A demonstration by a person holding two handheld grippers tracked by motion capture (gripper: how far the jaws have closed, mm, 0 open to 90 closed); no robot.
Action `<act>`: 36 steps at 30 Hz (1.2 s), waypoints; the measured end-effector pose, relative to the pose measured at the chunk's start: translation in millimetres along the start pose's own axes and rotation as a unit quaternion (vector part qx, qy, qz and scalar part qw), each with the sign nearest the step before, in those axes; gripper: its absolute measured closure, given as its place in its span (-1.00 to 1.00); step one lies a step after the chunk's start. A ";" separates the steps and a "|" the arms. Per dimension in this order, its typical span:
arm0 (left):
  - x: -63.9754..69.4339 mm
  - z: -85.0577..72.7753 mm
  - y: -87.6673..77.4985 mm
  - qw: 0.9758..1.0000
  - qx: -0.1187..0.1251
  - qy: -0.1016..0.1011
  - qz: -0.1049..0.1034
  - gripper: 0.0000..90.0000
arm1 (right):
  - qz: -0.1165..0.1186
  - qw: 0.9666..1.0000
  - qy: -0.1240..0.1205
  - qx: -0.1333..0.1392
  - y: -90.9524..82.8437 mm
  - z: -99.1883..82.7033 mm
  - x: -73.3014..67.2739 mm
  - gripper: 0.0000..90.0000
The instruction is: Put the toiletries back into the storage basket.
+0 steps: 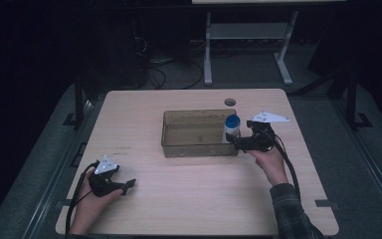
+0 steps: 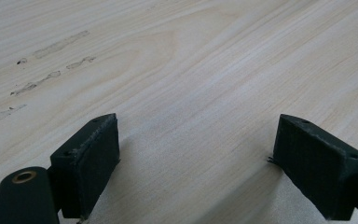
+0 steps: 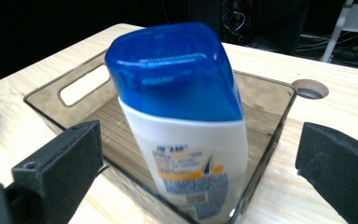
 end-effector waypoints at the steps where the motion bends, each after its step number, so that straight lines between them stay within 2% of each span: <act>1: 0.0 0.0 0.0 1.000 0.000 0.000 0.000 -0.71 | 0.000 1.000 -0.001 0.000 -2.1 -1.4 0.4 -0.99; 16: 0.0 0.1 0.1 1.000 0.001 0.000 0.000 -0.71 | -0.005 1.000 0.006 0.011 -33.6 -26.0 3.9 -0.99; 23: 0.0 0.1 0.2 1.000 0.001 0.000 0.000 -0.71 | -0.016 1.000 0.011 0.015 -47.7 -40.8 7.6 -0.99; 36: 0.1 0.0 0.2 1.000 0.001 -0.001 0.000 -0.71 | -0.025 0.999 0.023 -0.001 -64.0 -69.2 13.6 -0.99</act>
Point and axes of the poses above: each handheld gripper's, and its own axes: y roughly forward along the jaws, z roughly out of its top, x roughly to its right, the point moved 6 cm from there along y, roughly forward along the jaws, and after that the axes turned 6 degrees about -x, right-handed, at the moved point
